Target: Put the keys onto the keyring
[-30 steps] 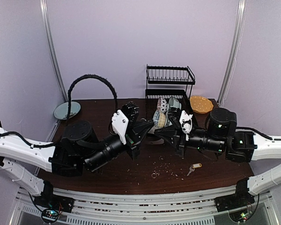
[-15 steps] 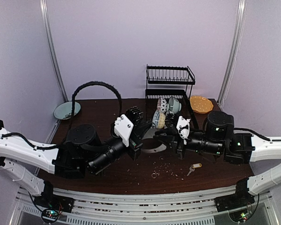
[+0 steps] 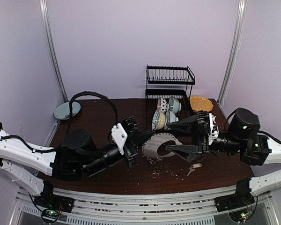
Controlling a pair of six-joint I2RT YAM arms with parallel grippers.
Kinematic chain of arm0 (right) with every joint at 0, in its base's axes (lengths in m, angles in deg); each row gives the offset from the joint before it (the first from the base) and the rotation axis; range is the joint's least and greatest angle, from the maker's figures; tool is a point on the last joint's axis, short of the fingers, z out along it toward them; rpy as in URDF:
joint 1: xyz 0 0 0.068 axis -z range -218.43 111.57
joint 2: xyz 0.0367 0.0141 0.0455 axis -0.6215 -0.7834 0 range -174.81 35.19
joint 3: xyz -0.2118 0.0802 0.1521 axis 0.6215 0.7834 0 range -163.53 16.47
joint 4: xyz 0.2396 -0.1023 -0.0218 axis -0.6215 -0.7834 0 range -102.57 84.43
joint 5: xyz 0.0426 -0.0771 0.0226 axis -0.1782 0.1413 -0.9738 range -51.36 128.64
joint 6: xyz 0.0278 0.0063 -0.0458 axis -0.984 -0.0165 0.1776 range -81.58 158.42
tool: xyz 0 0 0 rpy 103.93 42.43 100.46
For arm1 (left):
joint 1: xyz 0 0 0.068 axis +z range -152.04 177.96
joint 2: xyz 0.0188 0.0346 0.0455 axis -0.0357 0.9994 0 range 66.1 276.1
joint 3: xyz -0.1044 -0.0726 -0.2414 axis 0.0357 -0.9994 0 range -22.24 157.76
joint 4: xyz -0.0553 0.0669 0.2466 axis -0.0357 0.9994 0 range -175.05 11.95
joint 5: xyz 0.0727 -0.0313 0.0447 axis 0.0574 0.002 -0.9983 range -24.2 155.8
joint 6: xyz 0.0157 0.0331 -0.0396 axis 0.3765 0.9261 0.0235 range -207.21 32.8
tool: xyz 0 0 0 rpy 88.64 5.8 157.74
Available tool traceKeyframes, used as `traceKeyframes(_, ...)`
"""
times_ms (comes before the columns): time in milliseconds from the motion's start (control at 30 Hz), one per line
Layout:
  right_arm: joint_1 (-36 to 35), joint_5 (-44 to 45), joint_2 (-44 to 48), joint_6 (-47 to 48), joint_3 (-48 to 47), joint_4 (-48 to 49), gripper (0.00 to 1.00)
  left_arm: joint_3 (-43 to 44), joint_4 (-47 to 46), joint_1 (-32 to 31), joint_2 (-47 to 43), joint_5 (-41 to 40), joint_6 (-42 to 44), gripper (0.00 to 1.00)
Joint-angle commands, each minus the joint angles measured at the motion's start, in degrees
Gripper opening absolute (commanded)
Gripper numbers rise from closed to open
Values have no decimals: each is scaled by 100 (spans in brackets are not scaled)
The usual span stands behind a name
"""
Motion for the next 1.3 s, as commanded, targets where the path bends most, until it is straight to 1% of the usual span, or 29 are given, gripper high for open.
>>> traceKeyframes(0,19,-594,219,-80,-424,-539,69,-59,-441,32,-203,559,57,0)
traceKeyframes(100,27,-283,281,-102,-556,-884,72,-79,-453,32,-223,599,74,0)
traceKeyframes(200,47,259,136,-3,-878,-1659,72,-97,-400,32,-297,701,150,0)
traceKeyframes(300,58,225,-117,4,-1211,-2333,69,-81,-364,32,-379,533,149,0)
traceKeyframes(400,58,317,-443,-481,-1340,-2360,68,-58,-344,32,-370,511,112,0)
traceKeyframes(467,60,221,-698,-692,-1508,-2501,65,-1,-270,32,-309,517,113,0)
traceKeyframes(533,53,346,-862,-861,-1599,-2611,64,19,-261,32,-271,478,96,0)
traceKeyframes(633,59,781,-891,-902,-1539,-2665,52,-84,-462,35,-341,581,38,0)
traceKeyframes(667,60,752,-855,-887,-1455,-2591,47,-88,-490,32,-357,611,19,0)
traceKeyframes(733,52,465,-782,-806,-1269,-2347,44,-79,-516,32,-361,663,-6,0)
traceKeyframes(767,53,323,-767,-759,-1186,-2233,40,-87,-560,32,-359,724,-12,0)
traceKeyframes(867,56,284,-779,-647,-1079,-2027,17,-97,-619,32,-337,976,-9,0)
traceKeyframes(967,59,237,-722,-444,-1012,-2005,1,-226,-746,32,-418,1113,-4,0)
traceKeyframes(1033,58,83,-591,-312,-900,-1945,0,-508,-1149,32,-641,1481,43,0)
traceKeyframes(1100,58,-162,-406,-167,-799,-1785,0,-866,-1683,32,-858,2102,135,0)
traceKeyframes(1133,54,-313,-282,-158,-744,-1551,0,-1054,-1929,32,-916,2452,178,0)
traceKeyframes(1200,34,-583,-177,-127,-680,-1233,0,-1055,-1961,32,-912,2830,285,0)
traceKeyframes(1267,-11,-911,-166,10,-736,-1148,0,-889,-1669,32,-807,3136,439,0)
